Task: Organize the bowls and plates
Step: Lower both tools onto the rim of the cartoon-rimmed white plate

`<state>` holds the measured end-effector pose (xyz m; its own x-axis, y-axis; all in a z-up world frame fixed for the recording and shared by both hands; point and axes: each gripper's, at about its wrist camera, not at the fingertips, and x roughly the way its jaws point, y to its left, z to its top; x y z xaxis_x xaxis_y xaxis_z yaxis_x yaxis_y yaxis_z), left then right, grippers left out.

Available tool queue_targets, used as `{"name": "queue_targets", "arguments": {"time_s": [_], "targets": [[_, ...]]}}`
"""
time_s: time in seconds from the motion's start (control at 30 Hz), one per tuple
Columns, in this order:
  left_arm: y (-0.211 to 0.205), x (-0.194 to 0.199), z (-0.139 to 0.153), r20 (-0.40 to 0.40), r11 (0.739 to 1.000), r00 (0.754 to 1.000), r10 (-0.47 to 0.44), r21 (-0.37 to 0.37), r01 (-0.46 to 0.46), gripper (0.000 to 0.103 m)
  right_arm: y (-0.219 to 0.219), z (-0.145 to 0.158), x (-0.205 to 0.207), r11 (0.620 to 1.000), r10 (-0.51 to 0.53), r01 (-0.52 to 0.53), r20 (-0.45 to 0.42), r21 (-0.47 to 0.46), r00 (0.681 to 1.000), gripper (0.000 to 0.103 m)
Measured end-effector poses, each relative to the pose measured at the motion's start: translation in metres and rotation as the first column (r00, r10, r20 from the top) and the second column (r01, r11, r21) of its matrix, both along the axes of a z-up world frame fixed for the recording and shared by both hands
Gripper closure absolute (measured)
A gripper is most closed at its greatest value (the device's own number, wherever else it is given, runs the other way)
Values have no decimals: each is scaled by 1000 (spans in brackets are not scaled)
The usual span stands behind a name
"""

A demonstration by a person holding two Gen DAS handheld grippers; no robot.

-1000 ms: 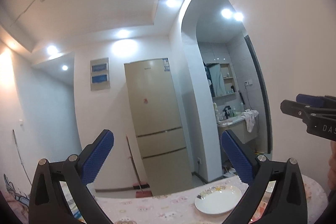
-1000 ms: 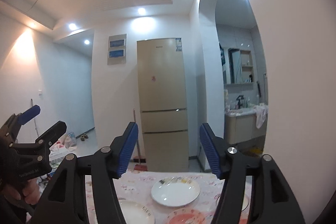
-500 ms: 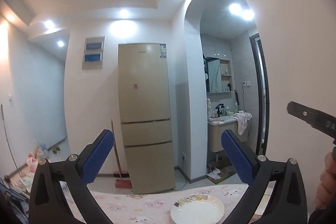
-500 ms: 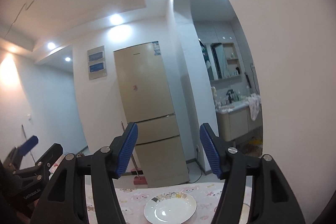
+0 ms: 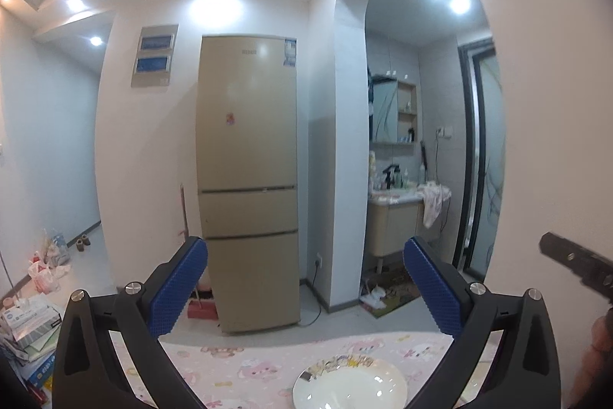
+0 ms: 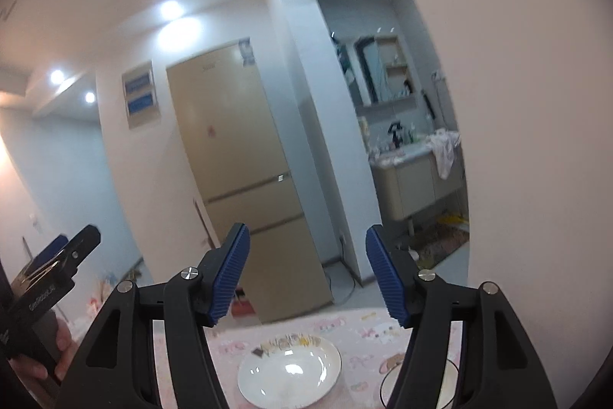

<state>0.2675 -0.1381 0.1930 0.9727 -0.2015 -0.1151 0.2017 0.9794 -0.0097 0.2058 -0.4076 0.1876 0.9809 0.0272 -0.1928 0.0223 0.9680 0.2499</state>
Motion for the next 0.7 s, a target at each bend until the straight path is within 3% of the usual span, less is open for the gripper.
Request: {"name": "queue_targets", "arguments": {"time_s": [0.13,0.43,0.53,0.7], "targets": [[2,37,-29,-117,999,993,-33,0,33,0,4,-7,14,1000,4,-5,-26,-30,1000,41],[-11,101,-93,-369,994,927,-65,54,91,0,6,-49,83,1000,6,-11,-232,-19,973,40],[-19,118,-111,-435,991,897,-85,56,121,0,11,-66,103,999,-4,-7,-295,-34,955,40],[-14,149,-144,-564,986,812,-152,-24,167,3,17,-102,136,999,12,-28,-448,-29,894,40]]}}
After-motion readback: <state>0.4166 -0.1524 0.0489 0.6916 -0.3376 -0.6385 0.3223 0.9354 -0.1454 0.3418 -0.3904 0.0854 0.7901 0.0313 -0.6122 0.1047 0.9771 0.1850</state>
